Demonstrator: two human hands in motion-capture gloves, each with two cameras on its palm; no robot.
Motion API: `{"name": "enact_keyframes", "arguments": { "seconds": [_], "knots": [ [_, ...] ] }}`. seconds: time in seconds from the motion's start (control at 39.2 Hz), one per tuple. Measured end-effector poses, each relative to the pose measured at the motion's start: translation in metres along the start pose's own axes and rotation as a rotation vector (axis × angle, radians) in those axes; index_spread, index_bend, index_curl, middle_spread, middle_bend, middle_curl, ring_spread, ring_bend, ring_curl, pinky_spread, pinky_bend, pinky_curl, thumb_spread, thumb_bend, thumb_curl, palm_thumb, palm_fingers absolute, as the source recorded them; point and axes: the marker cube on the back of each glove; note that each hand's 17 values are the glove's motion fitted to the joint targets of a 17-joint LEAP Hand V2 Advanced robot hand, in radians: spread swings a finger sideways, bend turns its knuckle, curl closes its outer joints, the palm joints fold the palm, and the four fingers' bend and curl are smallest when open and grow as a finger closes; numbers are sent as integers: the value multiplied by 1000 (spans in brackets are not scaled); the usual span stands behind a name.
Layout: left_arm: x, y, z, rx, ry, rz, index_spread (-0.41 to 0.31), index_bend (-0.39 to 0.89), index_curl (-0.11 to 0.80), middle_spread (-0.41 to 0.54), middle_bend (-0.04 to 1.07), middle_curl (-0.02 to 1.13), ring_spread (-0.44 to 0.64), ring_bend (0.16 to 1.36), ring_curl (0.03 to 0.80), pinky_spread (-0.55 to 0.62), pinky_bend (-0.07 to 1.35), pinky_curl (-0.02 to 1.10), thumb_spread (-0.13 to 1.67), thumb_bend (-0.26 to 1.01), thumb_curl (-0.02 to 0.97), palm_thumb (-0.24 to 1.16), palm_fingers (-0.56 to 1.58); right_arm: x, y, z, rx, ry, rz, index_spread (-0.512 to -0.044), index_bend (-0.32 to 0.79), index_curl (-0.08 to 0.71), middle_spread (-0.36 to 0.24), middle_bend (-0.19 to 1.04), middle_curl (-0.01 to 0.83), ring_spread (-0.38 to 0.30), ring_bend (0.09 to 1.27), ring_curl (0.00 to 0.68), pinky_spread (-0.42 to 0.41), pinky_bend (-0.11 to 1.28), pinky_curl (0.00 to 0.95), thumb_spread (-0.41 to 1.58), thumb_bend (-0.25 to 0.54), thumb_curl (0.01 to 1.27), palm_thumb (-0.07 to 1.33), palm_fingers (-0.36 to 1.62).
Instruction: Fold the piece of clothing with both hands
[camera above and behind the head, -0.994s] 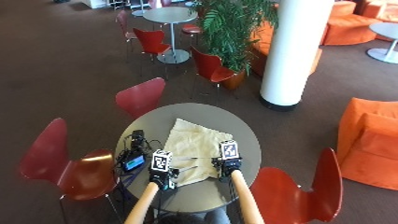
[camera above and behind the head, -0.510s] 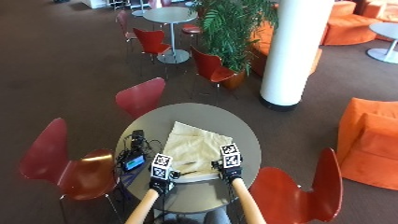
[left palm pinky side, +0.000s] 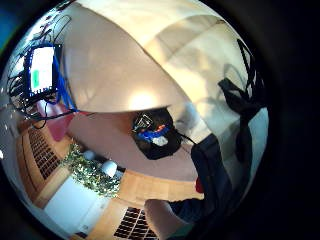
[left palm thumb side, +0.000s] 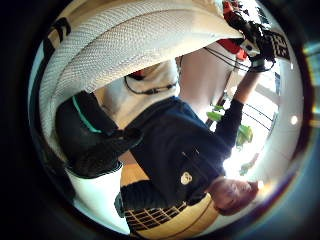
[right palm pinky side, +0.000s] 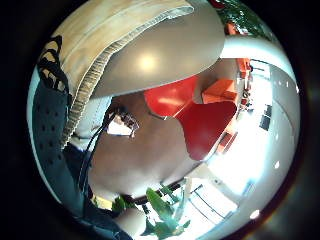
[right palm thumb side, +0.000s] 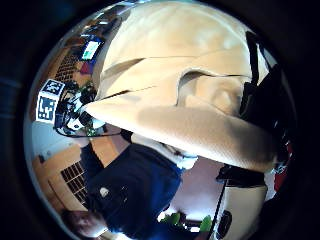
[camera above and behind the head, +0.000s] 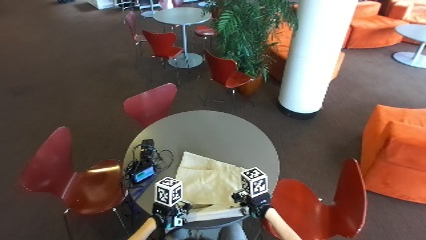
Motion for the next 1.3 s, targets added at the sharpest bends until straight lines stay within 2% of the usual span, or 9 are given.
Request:
{"name": "enact_keyframes", "arguments": {
  "seconds": [0.1, 0.25, 0.43, 0.54, 0.61, 0.71, 0.99, 1.17, 1.3],
  "knots": [
    [3, 15, -54, 99, -24, 14, -312, 310, 505, -307, 488, 559, -350, 603, 467, -353, 661, 526, 1054, 43, 583, 660, 1278, 13, 2, -39, -13, -40, 10, -282, 190, 464, -241, 297, 479, -276, 504, 446, -338, 500, 364, 320, -32, 682, 1022, 1268],
    [-34, -45, -136, 382, -123, -237, -317, 327, 531, -312, 506, 583, -351, 618, 480, -351, 659, 544, 1072, 29, 607, 658, 1238, 33, -37, -109, 126, -166, 163, -284, 186, 479, -237, 302, 492, -271, 507, 456, -328, 501, 372, 304, -30, 700, 1021, 1252],
    [-62, -103, -138, 419, -140, -439, -316, 337, 556, -305, 498, 601, -342, 611, 484, -342, 642, 558, 1099, 14, 629, 654, 1186, 65, -114, -91, 247, -124, 395, -279, 175, 486, -222, 308, 506, -266, 512, 469, -312, 496, 384, 308, -22, 722, 1030, 1216],
    [-71, -115, -129, 518, -153, -538, -287, 242, 534, -291, 469, 592, -322, 548, 465, -322, 566, 530, 1118, -25, 609, 614, 1007, 48, -89, -106, 389, -5, 511, -281, 77, 451, -212, 243, 491, -249, 458, 455, -292, 528, 397, 423, 0, 726, 1056, 971],
    [-87, -135, -111, 548, -162, -564, -241, 166, 519, -242, 362, 579, -252, 513, 474, -268, 527, 531, 1178, -48, 556, 523, 764, 39, -71, -111, 412, 30, 555, -288, 68, 438, -195, 180, 481, -217, 441, 473, -252, 573, 420, 593, 2, 718, 1043, 802],
    [-77, -119, -100, 519, -160, -560, -188, 146, 495, -154, 210, 548, -158, 511, 469, -161, 467, 512, 1237, -50, 496, 422, 518, 44, -69, -96, 335, 10, 623, -290, 77, 391, -187, 178, 464, -204, 426, 447, -208, 572, 404, 791, -27, 679, 977, 830],
    [-39, -102, -56, 457, -37, -460, -142, 203, 465, -50, 135, 430, -7, 449, 395, 3, 313, 411, 1311, -25, 399, 307, 486, 51, -66, -33, 8, -344, 733, -208, -39, 240, -91, 176, 437, -158, 564, 457, -200, 716, 417, 1119, -67, 531, 627, 836],
    [-29, -106, -27, 354, -18, -474, -127, 204, 470, 10, 100, 380, 97, 451, 389, 127, 281, 396, 1339, -30, 343, 210, 352, 63, -78, -25, 148, -332, 780, -153, -136, 97, -61, 225, 443, -176, 700, 474, -263, 854, 431, 1189, 4, 516, 680, 873],
    [-16, -113, -11, 275, 47, -458, -115, 157, 451, 30, 124, 351, 155, 467, 379, 189, 293, 386, 1347, -29, 312, 156, 316, 84, -81, -29, 209, -416, 797, -132, -167, -4, -111, 336, 473, -205, 795, 491, -296, 918, 440, 1140, 19, 530, 778, 926]
  ]
}}
